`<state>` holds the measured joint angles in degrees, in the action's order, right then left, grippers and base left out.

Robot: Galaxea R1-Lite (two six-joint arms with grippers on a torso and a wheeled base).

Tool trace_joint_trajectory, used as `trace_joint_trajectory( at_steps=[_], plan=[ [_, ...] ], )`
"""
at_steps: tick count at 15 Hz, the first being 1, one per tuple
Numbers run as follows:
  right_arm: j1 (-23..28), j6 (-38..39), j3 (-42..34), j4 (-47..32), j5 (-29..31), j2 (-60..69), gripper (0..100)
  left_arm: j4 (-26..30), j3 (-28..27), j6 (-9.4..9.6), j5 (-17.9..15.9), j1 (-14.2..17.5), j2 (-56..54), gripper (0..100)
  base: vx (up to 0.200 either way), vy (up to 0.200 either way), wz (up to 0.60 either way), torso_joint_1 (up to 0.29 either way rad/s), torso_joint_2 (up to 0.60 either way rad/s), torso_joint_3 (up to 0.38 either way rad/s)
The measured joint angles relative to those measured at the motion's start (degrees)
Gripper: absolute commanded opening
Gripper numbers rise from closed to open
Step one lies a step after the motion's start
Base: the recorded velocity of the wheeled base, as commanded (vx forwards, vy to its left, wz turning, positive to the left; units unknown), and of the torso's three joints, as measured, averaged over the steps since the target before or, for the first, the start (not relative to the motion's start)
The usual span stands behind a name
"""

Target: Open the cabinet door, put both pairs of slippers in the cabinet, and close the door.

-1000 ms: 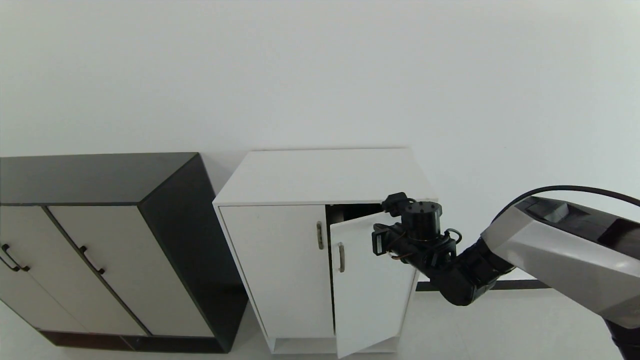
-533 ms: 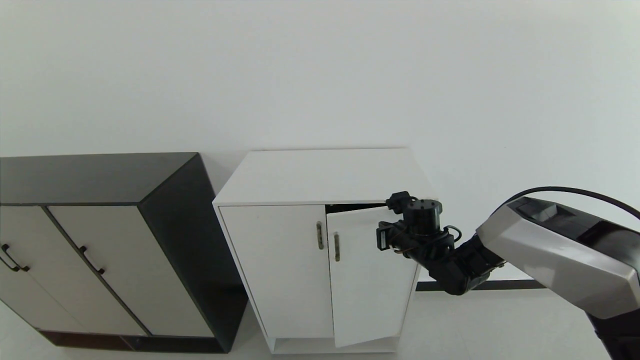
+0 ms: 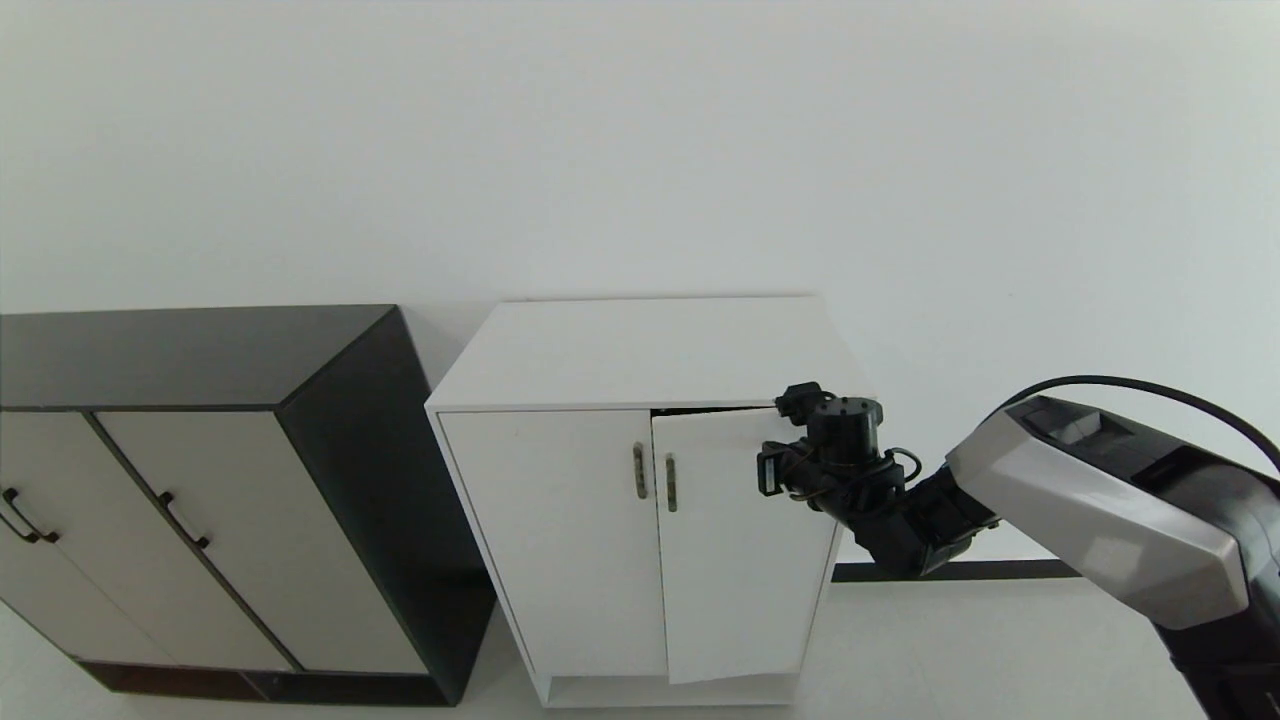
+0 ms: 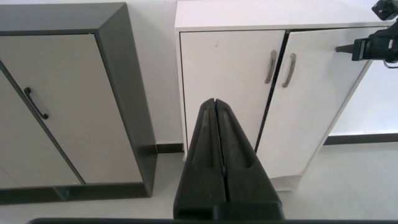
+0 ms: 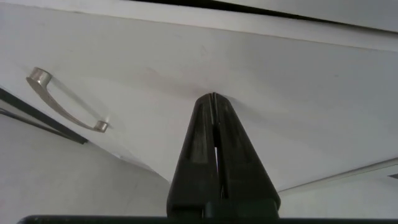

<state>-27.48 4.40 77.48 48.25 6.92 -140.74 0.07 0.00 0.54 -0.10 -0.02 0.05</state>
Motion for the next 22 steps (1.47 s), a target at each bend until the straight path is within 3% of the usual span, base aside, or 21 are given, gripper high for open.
trace_joint_trajectory(
  at_steps=[16, 19, 22],
  plan=[
    [1.8, 0.2, 2.9, -1.8, 0.2, -1.2, 0, 0.0, 0.0, 0.00, 0.0, 0.0, 0.0, 0, 0.000, 0.000, 0.00, 0.000, 0.00, 0.000],
    [1.7, 0.1, -2.5, 1.0, 0.5, 1.2, 0, 0.0, 0.0, 0.00, 0.0, 0.0, 0.0, 0, 0.000, 0.000, 0.00, 0.000, 0.00, 0.000],
    [0.9, 0.0, -13.3, 3.4, 0.4, 8.6, 0, 0.0, 0.0, 0.00, 0.0, 0.0, 0.0, 0, 0.000, 0.000, 0.00, 0.000, 0.00, 0.000]
  ],
)
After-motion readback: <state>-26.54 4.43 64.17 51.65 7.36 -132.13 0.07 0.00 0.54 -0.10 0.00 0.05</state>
